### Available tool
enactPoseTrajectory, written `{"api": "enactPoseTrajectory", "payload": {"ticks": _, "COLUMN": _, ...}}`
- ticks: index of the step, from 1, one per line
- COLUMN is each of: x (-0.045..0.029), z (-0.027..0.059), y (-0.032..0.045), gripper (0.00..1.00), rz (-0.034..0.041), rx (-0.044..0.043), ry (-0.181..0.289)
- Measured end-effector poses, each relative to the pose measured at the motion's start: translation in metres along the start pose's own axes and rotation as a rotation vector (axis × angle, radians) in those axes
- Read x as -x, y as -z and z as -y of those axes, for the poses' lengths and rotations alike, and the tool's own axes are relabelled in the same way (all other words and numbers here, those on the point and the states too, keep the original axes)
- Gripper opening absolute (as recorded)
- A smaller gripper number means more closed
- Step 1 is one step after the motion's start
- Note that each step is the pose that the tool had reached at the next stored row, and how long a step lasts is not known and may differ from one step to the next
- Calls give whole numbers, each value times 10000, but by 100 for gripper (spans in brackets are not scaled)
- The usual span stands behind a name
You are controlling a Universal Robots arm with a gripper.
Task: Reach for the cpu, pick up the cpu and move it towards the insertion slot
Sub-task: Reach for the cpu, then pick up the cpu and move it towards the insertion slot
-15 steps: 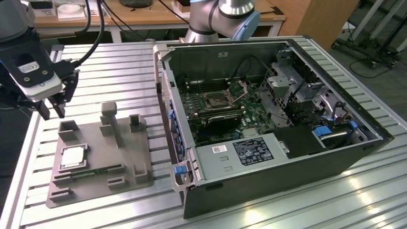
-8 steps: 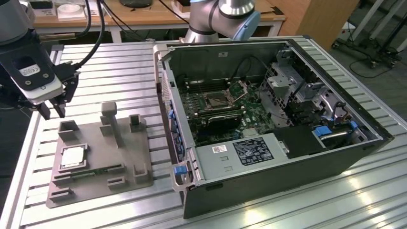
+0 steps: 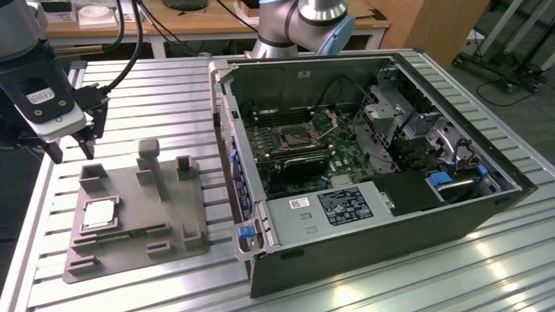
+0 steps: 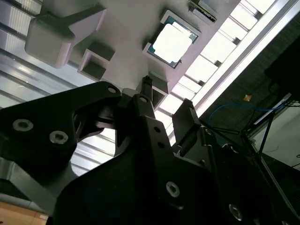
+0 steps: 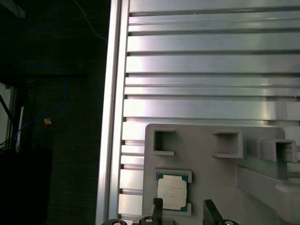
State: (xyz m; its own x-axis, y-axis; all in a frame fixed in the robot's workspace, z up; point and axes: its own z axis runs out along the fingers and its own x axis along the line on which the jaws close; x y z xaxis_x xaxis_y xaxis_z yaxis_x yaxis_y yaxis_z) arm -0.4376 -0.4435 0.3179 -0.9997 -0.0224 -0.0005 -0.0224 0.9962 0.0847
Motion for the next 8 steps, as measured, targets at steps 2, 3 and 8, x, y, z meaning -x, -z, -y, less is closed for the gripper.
{"api": "enactPoseTrajectory", "payload": {"ticks": 2, "x": 0, "z": 0, "y": -1, "gripper": 46, "rz": 1, "rx": 1, "ry": 0}}
{"api": "enactPoseTrajectory", "payload": {"ticks": 3, "x": 0, "z": 1, "y": -3, "gripper": 46, "rz": 3, "rx": 0, "ry": 0}}
{"api": "enactPoseTrajectory", "payload": {"ticks": 8, "x": -6, "z": 26, "y": -45, "gripper": 53, "rz": 12, "rx": 1, "ry": 2}}
